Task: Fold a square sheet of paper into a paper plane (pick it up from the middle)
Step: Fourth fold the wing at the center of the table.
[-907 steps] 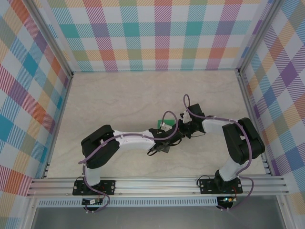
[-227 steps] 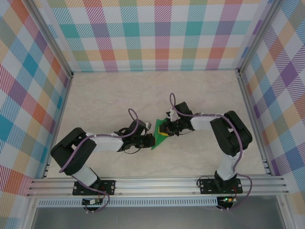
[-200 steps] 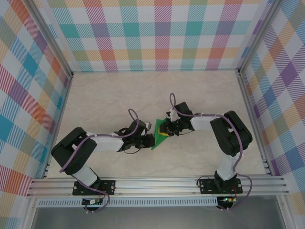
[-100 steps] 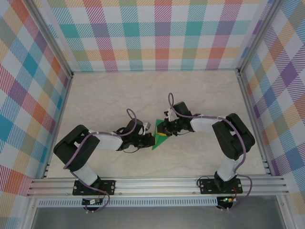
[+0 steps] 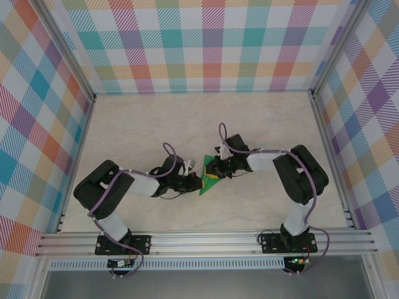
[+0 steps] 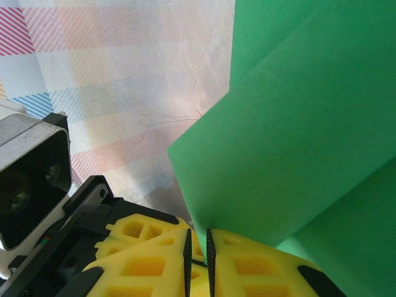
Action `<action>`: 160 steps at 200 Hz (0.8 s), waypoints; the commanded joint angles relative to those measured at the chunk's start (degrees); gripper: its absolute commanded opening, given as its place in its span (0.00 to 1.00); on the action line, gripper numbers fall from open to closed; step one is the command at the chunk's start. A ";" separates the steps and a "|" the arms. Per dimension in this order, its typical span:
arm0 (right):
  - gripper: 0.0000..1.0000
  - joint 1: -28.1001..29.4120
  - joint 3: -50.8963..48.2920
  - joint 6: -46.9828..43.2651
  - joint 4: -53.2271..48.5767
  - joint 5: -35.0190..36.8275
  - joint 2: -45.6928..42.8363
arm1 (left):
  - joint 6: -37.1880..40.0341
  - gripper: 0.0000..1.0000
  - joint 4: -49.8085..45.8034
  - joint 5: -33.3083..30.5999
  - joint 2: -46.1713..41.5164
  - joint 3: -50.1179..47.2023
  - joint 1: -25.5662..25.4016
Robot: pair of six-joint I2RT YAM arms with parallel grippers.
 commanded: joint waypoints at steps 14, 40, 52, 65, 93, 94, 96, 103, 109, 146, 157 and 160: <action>0.17 0.19 2.08 -0.93 -1.02 1.43 1.72 | -0.37 0.04 2.24 1.52 1.75 -0.40 1.13; 0.17 0.18 2.28 -1.11 -1.50 2.83 2.47 | -0.32 0.06 1.43 1.00 2.08 -0.24 1.20; 0.17 0.18 2.63 -1.27 -1.19 2.51 3.18 | -0.37 0.06 1.04 0.61 1.97 -0.22 1.18; 0.17 0.18 2.88 -1.23 -0.66 2.35 3.59 | -0.34 0.06 0.82 0.38 1.69 -0.30 1.15; 0.17 0.18 3.81 -1.54 -0.93 2.24 3.82 | -1.05 0.06 1.18 -0.04 1.30 -0.69 1.13; 0.17 0.18 3.84 -1.54 -1.08 2.22 3.82 | -1.06 0.06 1.25 -0.05 1.27 -0.72 1.13; 0.17 0.18 3.86 -1.54 -1.06 2.26 3.86 | -1.13 0.06 1.47 -0.04 1.28 -0.74 1.18; 0.17 0.22 4.02 -1.71 -1.38 2.38 3.78 | -1.40 0.05 1.62 -0.15 1.23 -0.67 1.17; 0.17 0.18 4.17 -1.95 -1.73 2.56 3.75 | -1.67 0.05 1.76 0.00 1.10 -0.65 1.23; 0.17 0.09 4.50 -2.16 -2.07 2.71 5.39 | -2.43 0.07 0.95 -0.39 1.23 -0.05 1.48; 0.17 0.09 4.56 -2.16 -1.81 2.70 5.80 | -2.53 0.11 0.38 -1.27 1.00 -0.24 1.48; 0.17 0.09 4.64 -2.16 -1.85 2.66 5.90 | -2.47 0.11 -0.06 -1.63 0.84 -0.14 1.50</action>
